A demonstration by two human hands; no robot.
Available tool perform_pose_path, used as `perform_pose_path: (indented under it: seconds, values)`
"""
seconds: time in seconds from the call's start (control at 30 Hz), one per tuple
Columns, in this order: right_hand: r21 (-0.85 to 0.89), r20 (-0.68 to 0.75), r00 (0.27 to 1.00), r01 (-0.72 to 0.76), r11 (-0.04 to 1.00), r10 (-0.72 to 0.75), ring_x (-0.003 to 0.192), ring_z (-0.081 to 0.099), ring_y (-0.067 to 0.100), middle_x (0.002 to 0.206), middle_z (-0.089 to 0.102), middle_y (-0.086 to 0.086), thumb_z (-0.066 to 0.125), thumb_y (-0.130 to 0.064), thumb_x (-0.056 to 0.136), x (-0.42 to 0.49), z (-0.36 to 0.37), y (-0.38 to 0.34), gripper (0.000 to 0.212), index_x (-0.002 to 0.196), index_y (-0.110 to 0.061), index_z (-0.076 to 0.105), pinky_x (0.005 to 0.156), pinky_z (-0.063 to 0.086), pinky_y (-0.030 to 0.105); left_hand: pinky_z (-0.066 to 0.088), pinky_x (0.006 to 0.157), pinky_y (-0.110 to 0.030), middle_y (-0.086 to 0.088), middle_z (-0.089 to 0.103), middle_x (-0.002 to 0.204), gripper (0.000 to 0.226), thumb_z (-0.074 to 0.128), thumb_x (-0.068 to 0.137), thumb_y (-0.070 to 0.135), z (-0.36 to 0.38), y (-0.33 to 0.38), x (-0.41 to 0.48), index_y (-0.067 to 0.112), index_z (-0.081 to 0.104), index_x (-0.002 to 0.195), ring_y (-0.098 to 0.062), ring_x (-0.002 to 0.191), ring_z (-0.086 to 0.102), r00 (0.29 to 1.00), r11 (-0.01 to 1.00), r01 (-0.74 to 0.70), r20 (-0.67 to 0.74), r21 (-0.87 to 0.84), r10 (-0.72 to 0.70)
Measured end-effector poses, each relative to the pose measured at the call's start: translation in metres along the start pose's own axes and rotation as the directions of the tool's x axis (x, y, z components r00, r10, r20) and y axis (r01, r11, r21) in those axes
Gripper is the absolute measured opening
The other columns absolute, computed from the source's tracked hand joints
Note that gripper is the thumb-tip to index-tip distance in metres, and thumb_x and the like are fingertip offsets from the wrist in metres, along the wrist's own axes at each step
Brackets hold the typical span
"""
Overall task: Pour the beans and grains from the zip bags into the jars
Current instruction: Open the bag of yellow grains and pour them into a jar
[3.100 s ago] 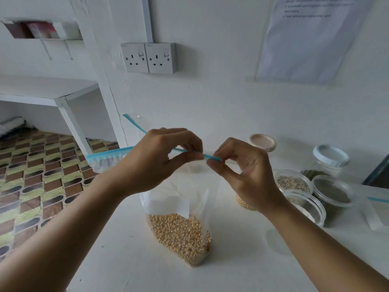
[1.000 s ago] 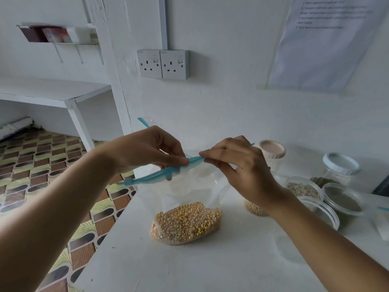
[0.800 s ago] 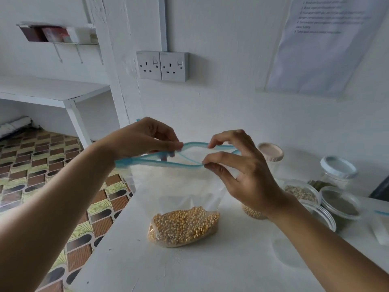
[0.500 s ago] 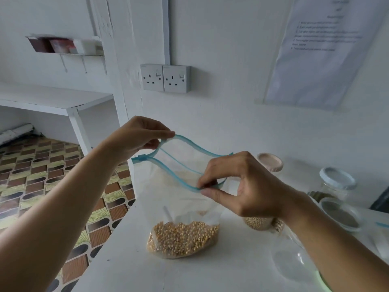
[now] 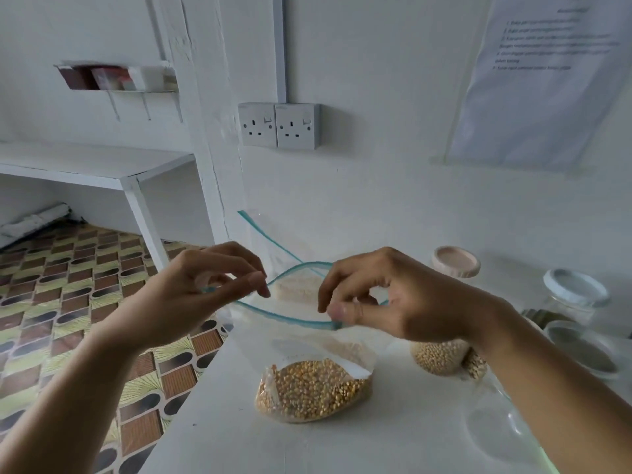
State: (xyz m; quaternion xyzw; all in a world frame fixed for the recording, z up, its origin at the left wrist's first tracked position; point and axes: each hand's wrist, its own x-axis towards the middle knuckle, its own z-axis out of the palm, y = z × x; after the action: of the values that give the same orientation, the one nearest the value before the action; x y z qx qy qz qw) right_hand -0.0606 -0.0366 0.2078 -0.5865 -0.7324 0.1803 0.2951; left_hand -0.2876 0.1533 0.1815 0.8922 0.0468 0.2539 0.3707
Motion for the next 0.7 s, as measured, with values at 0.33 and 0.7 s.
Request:
perform_pose_path:
  seconds: [0.33,0.7]
  values:
    - [-0.141,0.121,0.954,-0.256,0.956,0.273,0.053,0.065,0.001,0.124,0.065,-0.015,0.086,-0.047,0.074,0.027,0.002,-0.017,0.062,0.131,-0.034,0.064,0.065,0.059,0.028,0.061,0.086,-0.039,-0.002,0.074,0.109,0.044,0.068,0.087,0.06,0.011,-0.011,-0.008,0.029,0.075,0.117,-0.025,0.099,0.072,0.99,0.981,0.035,-0.127,-0.193,-0.06]
    - [-0.631,0.096,0.968,-0.12,0.767,0.23,0.089,0.047,0.01,0.099,0.047,-0.015,0.051,-0.077,0.088,0.065,0.042,-0.05,0.058,0.131,-0.038,0.055,0.078,0.037,0.033,0.049,0.092,-0.046,-0.012,0.074,0.1,0.038,0.043,0.103,0.037,0.068,-0.102,-0.055,0.01,0.069,0.107,-0.037,0.1,0.061,0.773,0.637,0.229,-0.261,-0.736,-0.579]
